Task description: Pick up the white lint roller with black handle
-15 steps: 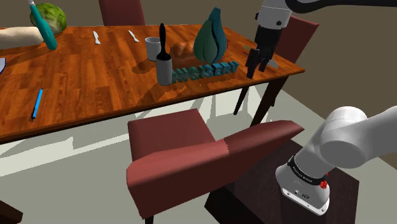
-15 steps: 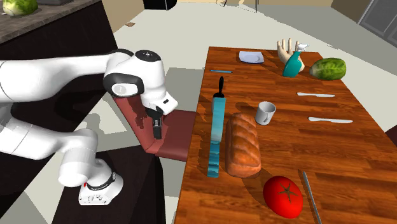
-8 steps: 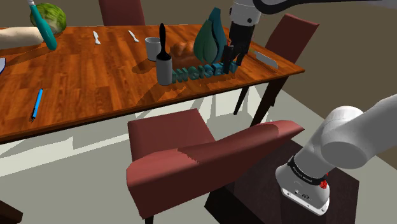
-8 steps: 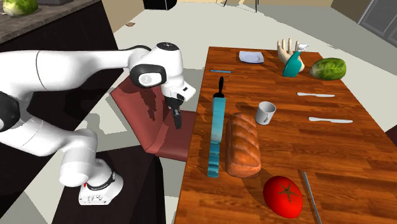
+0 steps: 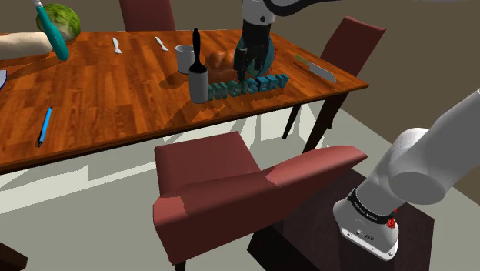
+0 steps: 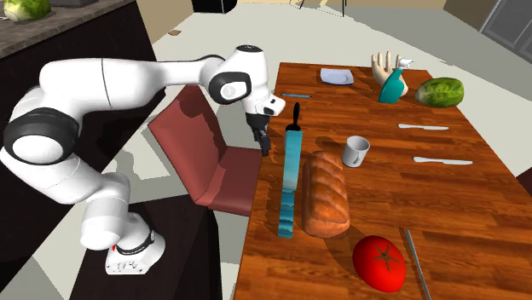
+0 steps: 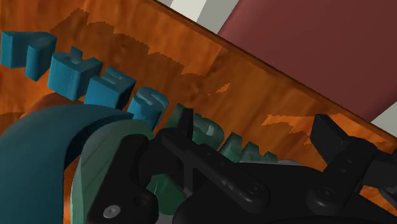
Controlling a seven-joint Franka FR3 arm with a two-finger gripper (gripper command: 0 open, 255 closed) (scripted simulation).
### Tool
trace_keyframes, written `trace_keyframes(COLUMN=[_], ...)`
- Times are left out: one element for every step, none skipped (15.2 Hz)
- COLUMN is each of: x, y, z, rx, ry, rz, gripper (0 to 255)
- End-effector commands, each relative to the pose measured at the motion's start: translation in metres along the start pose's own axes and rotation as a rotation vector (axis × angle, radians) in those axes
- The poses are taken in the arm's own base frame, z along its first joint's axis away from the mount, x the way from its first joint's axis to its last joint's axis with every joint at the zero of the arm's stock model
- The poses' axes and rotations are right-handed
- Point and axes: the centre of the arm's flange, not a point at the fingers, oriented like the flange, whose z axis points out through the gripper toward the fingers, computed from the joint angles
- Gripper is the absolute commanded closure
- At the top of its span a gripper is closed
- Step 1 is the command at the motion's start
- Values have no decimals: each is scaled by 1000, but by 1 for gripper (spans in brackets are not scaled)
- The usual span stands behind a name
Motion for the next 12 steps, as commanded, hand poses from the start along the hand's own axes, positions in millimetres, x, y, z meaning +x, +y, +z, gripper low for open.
trace_keyframes(x=[23, 34, 44, 55, 65, 75, 86, 96, 106, 116, 122, 121], y=[-15, -22, -28, -35, -42, -49, -57, -64, -71, -79, -84, -84], z=[-1, -2, -3, -3, -4, -5, -5, -6, -7, -8, -8, -3], rx=[-13, -20, -28, -35, -42, -49, -56, -63, -70, -77, -81, -81], ry=[19, 27, 36, 45, 53, 62, 71, 79, 88, 97, 102, 102], rz=[-21, -32, -42, -52, -62, -73, -83, -93, -104, -114, -121, -121], gripper=[0, 0, 0, 0, 0, 0, 0, 0, 0, 0, 0, 0])
